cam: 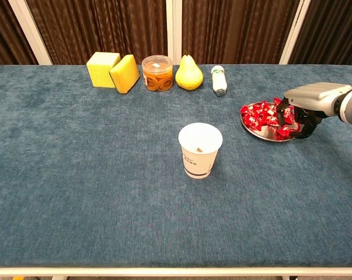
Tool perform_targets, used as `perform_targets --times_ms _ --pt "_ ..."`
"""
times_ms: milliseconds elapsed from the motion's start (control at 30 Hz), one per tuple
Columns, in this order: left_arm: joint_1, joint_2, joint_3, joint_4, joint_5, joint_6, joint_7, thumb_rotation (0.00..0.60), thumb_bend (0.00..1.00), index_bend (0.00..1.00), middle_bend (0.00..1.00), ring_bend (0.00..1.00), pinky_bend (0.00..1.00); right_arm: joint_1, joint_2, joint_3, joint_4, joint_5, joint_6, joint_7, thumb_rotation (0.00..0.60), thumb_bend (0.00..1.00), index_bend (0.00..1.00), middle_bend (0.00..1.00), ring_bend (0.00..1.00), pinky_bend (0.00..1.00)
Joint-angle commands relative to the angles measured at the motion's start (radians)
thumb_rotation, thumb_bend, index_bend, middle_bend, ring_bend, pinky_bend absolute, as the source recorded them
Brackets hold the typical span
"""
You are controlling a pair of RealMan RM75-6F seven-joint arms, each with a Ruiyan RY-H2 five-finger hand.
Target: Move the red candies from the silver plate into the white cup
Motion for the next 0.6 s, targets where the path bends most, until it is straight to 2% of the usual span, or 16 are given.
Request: perform_targets --times_ms 33,167,267,467,600 --pt "0.000 -0.001 0.001 0.001 0.000 0.000 0.000 0.600 0.00 0.22 0.17 0.14 0.16 0.002 -0.004 0.003 0.004 0.003 0.003 -0.001 0.600 0.36 0.55 0.98 1.00 1.00" --pt "0.001 -0.001 0.000 0.004 -0.002 -0.002 -0.002 0.600 0.00 0.22 0.17 0.14 0.16 0.002 0.001 0.012 0.000 0.009 0.010 0.004 0.600 0.40 0.60 0.98 1.00 1.00" --pt "0.001 -0.001 -0.002 0.005 -0.002 0.000 -0.002 0.600 0.00 0.22 0.17 0.14 0.16 -0.005 0.033 0.033 -0.054 -0.021 0.043 0.039 0.600 0.40 0.60 0.98 1.00 1.00" --pt "-0.002 0.001 -0.006 0.001 0.001 0.001 0.002 0.600 0.00 0.22 0.17 0.14 0.16 -0.036 0.172 0.069 -0.330 -0.200 0.144 0.174 0.600 0.40 0.60 0.98 1.00 1.00" --pt "-0.002 0.003 -0.006 -0.004 0.003 0.006 0.006 0.600 0.00 0.22 0.17 0.14 0.16 -0.041 0.229 0.059 -0.468 -0.331 0.157 0.264 0.600 0.40 0.60 0.98 1.00 1.00"
